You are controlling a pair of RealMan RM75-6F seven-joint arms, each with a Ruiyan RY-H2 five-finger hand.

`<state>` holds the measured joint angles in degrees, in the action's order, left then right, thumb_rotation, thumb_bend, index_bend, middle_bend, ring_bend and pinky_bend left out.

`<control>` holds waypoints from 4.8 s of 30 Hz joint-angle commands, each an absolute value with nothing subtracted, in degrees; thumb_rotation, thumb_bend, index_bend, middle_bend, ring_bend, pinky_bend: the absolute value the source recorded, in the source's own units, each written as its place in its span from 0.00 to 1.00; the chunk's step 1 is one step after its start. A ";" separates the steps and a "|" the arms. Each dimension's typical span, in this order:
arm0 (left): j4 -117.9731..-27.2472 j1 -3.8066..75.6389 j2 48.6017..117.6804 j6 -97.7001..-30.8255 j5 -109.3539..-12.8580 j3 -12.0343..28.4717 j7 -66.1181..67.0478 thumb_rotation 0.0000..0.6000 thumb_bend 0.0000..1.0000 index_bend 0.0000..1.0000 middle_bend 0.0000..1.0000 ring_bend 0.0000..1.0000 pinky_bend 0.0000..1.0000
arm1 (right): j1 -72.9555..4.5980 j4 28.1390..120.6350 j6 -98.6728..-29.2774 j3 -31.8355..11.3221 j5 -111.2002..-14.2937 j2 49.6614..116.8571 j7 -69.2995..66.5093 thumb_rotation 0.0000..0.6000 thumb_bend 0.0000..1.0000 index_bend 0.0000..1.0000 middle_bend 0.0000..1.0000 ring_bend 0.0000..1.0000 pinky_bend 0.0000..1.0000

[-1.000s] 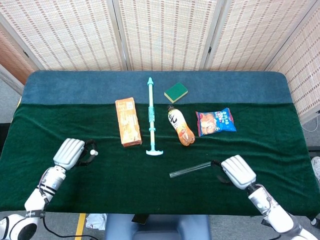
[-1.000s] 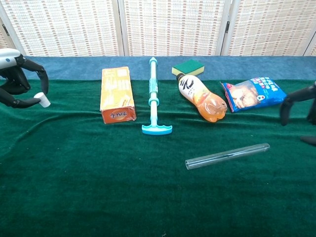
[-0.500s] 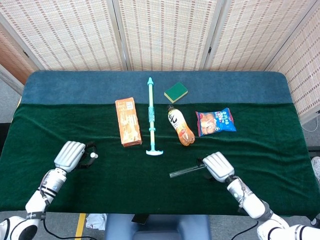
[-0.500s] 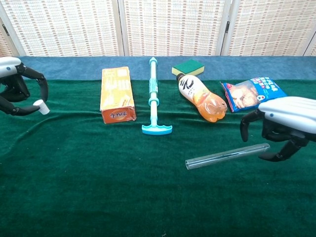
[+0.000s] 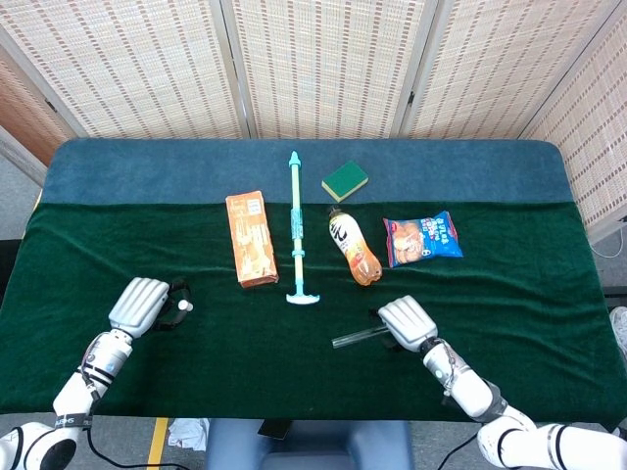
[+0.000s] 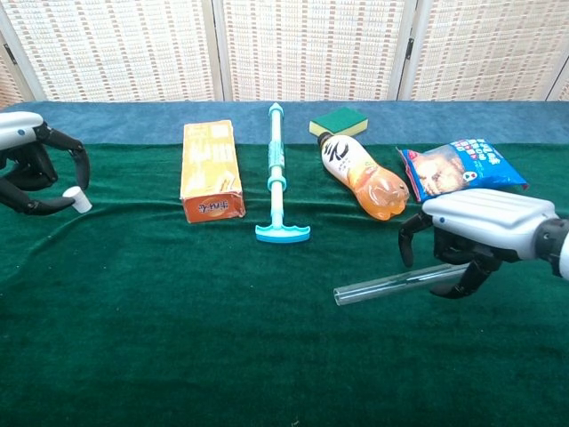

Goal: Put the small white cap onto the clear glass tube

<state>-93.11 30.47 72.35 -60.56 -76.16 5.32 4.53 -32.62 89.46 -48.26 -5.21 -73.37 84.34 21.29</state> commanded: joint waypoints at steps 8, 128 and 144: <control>-92.05 30.26 72.66 -60.61 -76.50 5.08 3.43 1.00 0.44 0.63 1.00 0.89 0.81 | -34.05 88.77 -48.28 -4.68 -70.99 85.54 22.75 1.00 0.33 0.48 1.00 1.00 0.98; -99.69 35.35 77.81 -74.15 -92.65 10.03 -8.69 1.00 0.44 0.63 1.00 0.88 0.81 | -43.97 101.93 -54.19 -18.80 -51.31 92.61 -0.70 1.00 0.71 0.91 1.00 1.00 1.00; -99.55 35.60 77.65 -74.29 -92.62 9.73 -9.18 1.00 0.44 0.63 1.00 0.88 0.81 | -44.14 101.48 -54.43 -18.91 -51.49 92.93 -1.29 1.00 0.72 0.91 1.00 1.00 1.00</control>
<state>-99.55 35.59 77.65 -74.29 -92.62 9.74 -9.19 -44.13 101.47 -54.43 -18.89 -51.51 92.92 -1.27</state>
